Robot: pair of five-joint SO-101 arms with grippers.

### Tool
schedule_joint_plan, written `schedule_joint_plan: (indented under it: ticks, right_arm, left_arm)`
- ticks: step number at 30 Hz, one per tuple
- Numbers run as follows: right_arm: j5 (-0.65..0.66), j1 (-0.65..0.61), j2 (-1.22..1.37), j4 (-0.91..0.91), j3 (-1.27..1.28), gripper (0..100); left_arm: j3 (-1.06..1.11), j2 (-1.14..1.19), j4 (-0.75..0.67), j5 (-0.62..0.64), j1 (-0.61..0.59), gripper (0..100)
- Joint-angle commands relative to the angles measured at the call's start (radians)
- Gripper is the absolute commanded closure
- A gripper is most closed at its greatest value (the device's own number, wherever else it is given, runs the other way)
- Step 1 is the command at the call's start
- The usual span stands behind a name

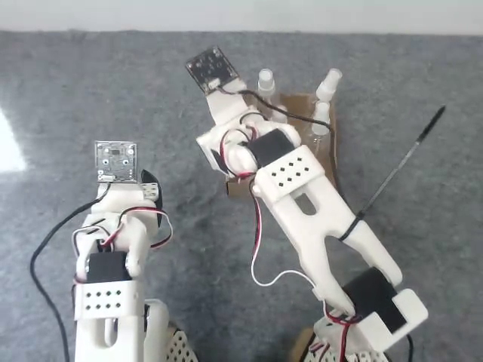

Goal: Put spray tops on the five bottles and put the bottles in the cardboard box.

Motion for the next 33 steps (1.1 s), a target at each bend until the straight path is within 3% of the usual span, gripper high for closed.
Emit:
schedule_joint_plan:
  ticks: [1,10,18,26,33]
  right_arm:
    - [0.012,-0.002,-0.027,0.065,-0.135,69.5]
    - [0.012,-0.001,-0.028,0.278,-0.347,69.6]
    - [0.012,0.001,-0.088,0.404,-0.39,70.4]
    - [0.012,0.001,-0.213,0.561,-0.387,86.9]
    - [0.011,0.021,-0.22,0.736,-0.387,92.6]
  left_arm:
    - [-0.01,-0.023,-0.026,-0.006,0.0,96]
    - [-0.01,-0.023,-0.026,-0.006,-0.002,96]
    - [-0.01,-0.023,-0.025,-0.003,-0.002,96]
    - [-0.01,-0.023,-0.025,-0.003,-0.002,96]
    - [-0.01,-0.023,-0.021,-0.005,-0.003,96]
